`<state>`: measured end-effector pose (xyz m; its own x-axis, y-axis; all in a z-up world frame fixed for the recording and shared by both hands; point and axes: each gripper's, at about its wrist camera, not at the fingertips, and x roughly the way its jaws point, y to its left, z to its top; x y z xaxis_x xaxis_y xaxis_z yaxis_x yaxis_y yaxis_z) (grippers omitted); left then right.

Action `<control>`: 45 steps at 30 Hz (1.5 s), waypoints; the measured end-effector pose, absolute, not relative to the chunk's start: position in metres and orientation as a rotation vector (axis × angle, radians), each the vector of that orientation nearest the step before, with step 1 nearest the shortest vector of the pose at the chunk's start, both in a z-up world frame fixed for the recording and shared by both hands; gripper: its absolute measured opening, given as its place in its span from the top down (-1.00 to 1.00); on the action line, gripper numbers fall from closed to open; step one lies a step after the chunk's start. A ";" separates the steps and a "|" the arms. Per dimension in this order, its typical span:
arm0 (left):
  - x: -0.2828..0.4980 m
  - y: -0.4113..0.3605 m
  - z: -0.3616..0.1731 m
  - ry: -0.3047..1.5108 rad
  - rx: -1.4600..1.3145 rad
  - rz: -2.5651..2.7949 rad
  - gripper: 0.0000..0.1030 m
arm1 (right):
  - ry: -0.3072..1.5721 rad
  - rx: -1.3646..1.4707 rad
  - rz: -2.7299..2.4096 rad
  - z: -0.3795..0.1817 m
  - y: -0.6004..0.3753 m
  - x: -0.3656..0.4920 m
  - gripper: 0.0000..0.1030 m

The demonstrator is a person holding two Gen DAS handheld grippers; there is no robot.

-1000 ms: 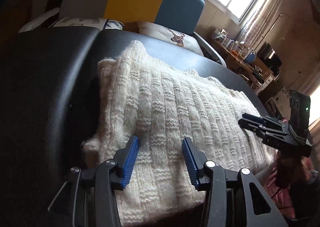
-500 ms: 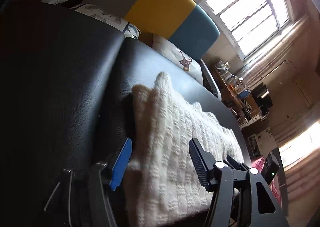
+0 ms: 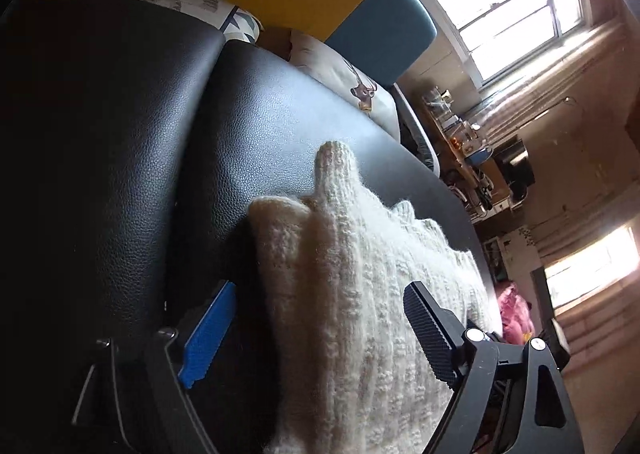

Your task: Fold clothes

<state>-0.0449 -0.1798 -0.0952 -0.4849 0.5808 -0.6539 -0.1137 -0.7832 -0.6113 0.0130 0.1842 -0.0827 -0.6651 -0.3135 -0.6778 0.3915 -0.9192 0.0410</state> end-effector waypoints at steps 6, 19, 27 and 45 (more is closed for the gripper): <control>-0.048 -0.170 -0.096 -0.631 -1.354 2.310 -0.23 | 0.145 1.011 -2.553 -0.082 0.184 0.013 0.23; -0.049 -0.181 -0.092 -0.789 -1.394 2.313 0.67 | 0.155 1.105 -2.319 -0.029 0.245 -0.005 0.23; -0.050 -0.208 -0.075 -0.774 -1.407 2.377 0.68 | 0.491 1.218 -2.101 -0.034 0.262 -0.031 0.23; -0.013 -0.178 -0.001 -1.098 -1.133 2.107 0.68 | 0.328 1.386 -2.014 -0.091 0.272 -0.060 0.14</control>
<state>-0.0125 -0.1778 -0.0012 -0.5260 0.7267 -0.4420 -0.0540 -0.5471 -0.8353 -0.0595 0.2716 -0.0906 -0.2182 -0.3773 -0.9000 0.6433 -0.7492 0.1580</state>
